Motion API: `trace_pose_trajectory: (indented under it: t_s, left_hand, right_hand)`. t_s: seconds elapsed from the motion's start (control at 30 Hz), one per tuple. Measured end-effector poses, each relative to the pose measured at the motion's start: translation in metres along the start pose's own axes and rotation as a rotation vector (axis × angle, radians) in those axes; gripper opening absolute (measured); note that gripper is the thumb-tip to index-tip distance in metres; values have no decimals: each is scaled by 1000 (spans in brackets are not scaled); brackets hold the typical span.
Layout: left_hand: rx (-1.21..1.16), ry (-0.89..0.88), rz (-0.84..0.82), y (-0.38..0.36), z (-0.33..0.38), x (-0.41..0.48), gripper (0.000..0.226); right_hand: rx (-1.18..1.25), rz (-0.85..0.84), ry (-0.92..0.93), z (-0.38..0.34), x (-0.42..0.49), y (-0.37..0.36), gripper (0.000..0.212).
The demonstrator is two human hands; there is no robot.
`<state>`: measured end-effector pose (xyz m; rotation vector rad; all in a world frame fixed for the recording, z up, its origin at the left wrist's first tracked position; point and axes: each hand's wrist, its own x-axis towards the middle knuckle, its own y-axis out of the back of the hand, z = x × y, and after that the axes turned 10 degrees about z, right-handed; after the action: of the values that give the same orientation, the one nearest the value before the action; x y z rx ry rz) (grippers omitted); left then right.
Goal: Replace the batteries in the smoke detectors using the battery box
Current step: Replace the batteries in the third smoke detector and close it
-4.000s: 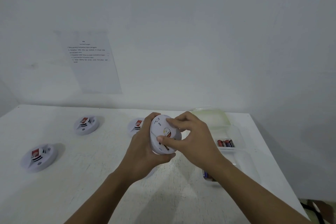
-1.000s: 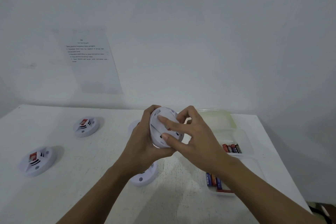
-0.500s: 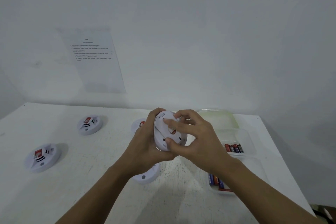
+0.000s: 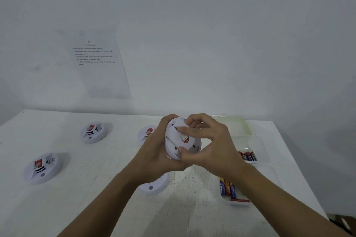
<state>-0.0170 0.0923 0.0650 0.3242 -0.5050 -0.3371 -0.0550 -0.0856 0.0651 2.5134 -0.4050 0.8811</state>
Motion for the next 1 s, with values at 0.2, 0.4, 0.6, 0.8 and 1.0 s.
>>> trace_pose_trajectory:
  t_s: [0.2,0.4,0.6,0.8,1.0]
  left_hand:
    - [21,3,1,-1,-5,1,86]
    - [48,2,14,-6,-10,1,87]
    - [89,-23,-8,-5,-9,3,87]
    - [113,-67,-38,-5,-3,5,84]
    - [149,-76,-26,-8,-2,5,81]
  right_hand:
    - [-29,-15,-47,1,0,1,40]
    - [-100,17,-134,1,3,0,41]
    - [-121,41,-254,1,7,2,53]
    - [-37,100,-325,6,7,3,44]
    - [-62,94,-343,6,9,3,47]
